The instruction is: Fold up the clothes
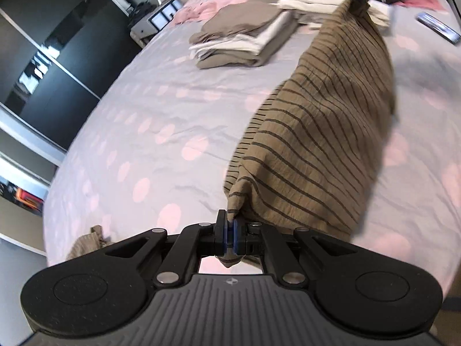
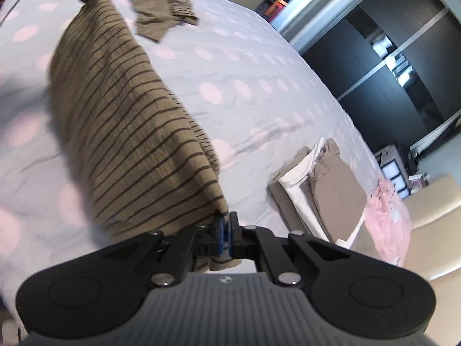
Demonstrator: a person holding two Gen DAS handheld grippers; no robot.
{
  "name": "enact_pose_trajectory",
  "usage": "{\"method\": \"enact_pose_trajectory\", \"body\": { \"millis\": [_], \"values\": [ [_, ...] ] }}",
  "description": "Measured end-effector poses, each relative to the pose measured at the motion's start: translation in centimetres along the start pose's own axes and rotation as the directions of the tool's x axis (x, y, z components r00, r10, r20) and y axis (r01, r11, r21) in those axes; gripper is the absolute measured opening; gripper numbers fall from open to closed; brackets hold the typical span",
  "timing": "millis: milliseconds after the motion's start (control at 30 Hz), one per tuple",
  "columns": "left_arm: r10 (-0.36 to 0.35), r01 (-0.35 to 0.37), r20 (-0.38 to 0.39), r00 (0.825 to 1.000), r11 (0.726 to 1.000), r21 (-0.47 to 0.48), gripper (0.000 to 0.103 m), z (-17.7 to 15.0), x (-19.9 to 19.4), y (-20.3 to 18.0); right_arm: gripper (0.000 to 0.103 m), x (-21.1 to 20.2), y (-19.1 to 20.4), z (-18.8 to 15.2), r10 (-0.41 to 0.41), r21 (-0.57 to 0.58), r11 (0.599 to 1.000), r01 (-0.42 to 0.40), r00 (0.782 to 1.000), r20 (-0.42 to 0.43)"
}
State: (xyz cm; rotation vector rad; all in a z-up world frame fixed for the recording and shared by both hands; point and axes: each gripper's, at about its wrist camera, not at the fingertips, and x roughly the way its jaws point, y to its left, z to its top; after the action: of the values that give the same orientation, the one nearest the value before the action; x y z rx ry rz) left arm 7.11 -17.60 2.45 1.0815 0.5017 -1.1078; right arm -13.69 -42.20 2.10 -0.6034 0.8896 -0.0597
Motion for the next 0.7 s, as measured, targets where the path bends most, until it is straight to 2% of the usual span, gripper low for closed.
{"method": "enact_pose_trajectory", "body": {
  "millis": [133, 433, 567, 700],
  "values": [
    [-0.039, 0.038, -0.008, 0.999, 0.994, -0.102, 0.002, 0.2, 4.7, 3.2, 0.003, 5.7, -2.3, 1.0, 0.025, 0.052, 0.998, -0.022, 0.999, -0.043],
    [-0.11, 0.089, -0.076, 0.991, 0.967, -0.238, 0.002, -0.7, 13.3, 5.9, 0.003, 16.3, -5.1, 2.1, 0.099, 0.18, 0.981, -0.076, 0.988, -0.118],
    [-0.134, 0.101, -0.113, 0.984, 0.959, -0.264, 0.002, -1.4, 15.9, 5.9, 0.003, 19.4, -5.1, 1.4, 0.141, 0.243, 0.964, -0.105, 0.98, -0.137],
    [-0.166, 0.116, -0.114, 0.98, 0.928, -0.354, 0.007, -2.3, 16.8, 6.5, 0.004, 21.2, -4.8, 0.6, 0.175, 0.287, 0.95, -0.125, 0.972, -0.155]
  ]
}}
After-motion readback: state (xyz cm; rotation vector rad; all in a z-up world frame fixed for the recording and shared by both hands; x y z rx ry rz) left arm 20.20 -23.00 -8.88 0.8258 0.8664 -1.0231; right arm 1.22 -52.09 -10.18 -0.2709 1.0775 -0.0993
